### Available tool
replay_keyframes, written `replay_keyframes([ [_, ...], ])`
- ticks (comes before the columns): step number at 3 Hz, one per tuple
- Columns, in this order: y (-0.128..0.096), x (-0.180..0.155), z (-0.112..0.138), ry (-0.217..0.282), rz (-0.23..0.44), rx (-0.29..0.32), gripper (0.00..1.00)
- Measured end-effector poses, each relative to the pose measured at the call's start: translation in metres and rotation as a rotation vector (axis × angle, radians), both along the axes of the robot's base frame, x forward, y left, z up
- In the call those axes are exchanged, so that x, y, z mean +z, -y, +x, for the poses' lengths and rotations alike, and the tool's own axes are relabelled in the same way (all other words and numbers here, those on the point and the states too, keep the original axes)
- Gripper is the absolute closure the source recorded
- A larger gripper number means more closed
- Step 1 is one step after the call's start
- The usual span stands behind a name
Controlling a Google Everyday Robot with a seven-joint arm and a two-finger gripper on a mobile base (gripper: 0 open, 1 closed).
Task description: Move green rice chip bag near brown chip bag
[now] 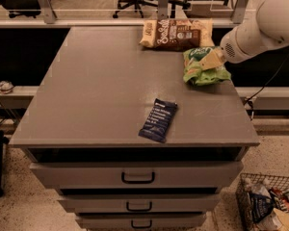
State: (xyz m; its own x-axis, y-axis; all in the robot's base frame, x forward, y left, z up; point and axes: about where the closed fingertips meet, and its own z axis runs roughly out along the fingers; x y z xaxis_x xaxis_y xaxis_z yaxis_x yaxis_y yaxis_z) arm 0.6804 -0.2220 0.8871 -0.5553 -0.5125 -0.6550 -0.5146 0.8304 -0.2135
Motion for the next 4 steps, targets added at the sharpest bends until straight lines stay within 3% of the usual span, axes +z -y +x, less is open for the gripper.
replay_keyframes([
  [1, 0.001, -0.005, 0.002, -0.004, 0.006, 0.003, 0.00],
  [2, 0.005, 0.005, -0.004, 0.022, -0.008, 0.012, 0.00],
  [3, 0.009, 0.043, -0.026, 0.090, -0.021, 0.035, 0.00],
  [4, 0.005, 0.098, -0.060, 0.188, -0.013, 0.099, 0.00],
])
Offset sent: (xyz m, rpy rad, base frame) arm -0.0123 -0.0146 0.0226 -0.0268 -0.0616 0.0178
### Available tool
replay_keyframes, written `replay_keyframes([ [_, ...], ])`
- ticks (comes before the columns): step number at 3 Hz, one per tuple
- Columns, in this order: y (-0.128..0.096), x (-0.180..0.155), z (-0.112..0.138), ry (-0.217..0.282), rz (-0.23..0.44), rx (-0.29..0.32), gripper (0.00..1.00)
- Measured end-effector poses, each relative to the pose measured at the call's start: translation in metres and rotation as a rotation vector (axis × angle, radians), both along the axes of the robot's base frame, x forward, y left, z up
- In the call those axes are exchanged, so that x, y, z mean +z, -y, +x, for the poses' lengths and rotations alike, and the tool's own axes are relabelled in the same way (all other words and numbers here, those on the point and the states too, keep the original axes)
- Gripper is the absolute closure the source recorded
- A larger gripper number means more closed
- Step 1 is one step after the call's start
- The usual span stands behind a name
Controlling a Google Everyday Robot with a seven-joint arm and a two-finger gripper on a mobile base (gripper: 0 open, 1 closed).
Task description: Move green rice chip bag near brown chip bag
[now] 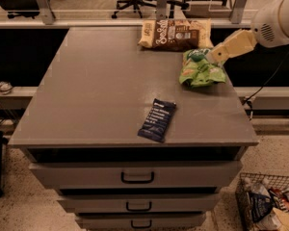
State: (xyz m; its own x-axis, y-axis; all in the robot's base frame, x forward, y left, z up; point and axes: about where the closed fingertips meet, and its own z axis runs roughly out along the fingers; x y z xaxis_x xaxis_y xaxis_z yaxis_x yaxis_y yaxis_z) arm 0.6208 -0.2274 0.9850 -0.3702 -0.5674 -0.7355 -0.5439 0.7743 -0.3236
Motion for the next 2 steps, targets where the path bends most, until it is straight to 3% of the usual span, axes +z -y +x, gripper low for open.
replay_keyframes([
  [1, -0.007, 0.051, -0.042, 0.103, 0.005, 0.079, 0.00],
  [2, 0.002, 0.095, -0.099, 0.191, -0.060, 0.138, 0.00],
])
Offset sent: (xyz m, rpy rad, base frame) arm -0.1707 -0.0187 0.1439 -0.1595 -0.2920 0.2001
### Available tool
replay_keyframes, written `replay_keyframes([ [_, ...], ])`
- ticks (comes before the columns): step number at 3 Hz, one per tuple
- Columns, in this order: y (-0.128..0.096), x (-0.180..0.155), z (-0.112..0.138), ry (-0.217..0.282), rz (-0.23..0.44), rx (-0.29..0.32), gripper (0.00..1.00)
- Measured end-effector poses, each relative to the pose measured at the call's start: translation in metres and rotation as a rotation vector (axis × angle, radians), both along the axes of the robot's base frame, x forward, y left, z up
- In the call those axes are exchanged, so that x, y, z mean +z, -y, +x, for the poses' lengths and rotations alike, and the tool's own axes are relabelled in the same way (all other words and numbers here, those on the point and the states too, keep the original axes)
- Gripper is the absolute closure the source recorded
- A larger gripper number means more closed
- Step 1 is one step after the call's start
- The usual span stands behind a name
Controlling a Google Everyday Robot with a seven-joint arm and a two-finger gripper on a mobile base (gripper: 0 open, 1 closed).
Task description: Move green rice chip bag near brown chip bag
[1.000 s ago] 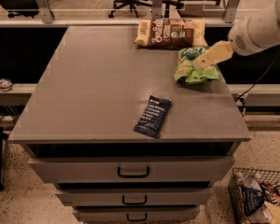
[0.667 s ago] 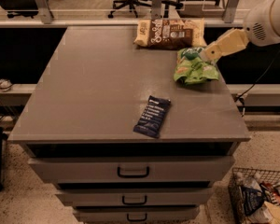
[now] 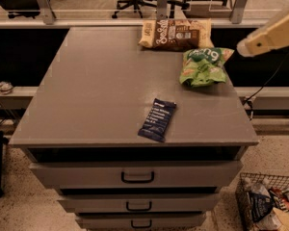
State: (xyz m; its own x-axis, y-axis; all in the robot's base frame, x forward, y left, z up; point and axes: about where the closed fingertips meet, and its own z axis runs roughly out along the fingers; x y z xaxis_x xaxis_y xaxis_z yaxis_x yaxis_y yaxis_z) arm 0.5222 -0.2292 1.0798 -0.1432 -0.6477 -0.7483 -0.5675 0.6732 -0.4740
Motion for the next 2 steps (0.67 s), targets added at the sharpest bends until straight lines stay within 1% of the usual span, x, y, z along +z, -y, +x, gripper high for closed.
replay_keyframes([
  [1, 0.021, 0.023, -0.050, 0.063, -0.039, -0.014, 0.00],
  [2, 0.026, 0.029, -0.062, 0.084, -0.050, -0.014, 0.00],
])
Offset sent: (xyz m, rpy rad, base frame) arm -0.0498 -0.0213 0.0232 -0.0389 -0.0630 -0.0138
